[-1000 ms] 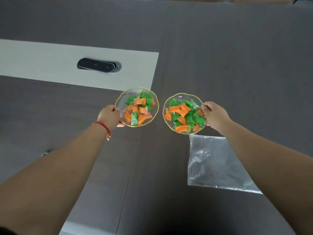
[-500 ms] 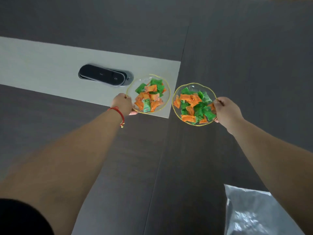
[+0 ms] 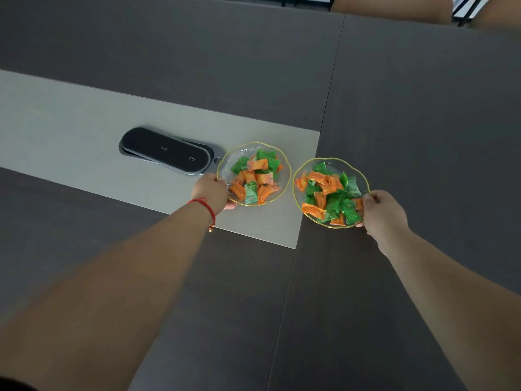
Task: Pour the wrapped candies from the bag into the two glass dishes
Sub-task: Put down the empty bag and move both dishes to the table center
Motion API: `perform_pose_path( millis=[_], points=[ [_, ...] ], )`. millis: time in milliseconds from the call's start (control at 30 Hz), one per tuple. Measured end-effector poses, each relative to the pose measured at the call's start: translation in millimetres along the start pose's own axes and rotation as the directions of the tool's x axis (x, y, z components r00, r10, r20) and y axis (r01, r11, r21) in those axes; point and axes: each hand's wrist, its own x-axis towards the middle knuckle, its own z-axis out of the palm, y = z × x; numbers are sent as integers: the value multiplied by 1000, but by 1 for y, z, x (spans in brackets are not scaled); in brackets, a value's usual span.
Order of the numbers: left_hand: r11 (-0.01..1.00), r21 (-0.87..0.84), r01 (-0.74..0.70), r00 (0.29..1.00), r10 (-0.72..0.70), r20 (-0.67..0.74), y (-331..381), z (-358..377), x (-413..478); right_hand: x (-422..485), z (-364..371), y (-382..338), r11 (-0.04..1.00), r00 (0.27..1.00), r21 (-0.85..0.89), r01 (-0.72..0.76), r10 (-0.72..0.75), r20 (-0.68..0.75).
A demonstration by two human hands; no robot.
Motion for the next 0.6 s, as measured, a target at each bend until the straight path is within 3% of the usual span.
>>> perform_pose_path(
  millis=[600],
  points=[
    [992, 17, -124, 991, 125, -55, -8, 1, -3, 18, 16, -7, 978, 1000, -208, 4, -10, -29]
  ],
)
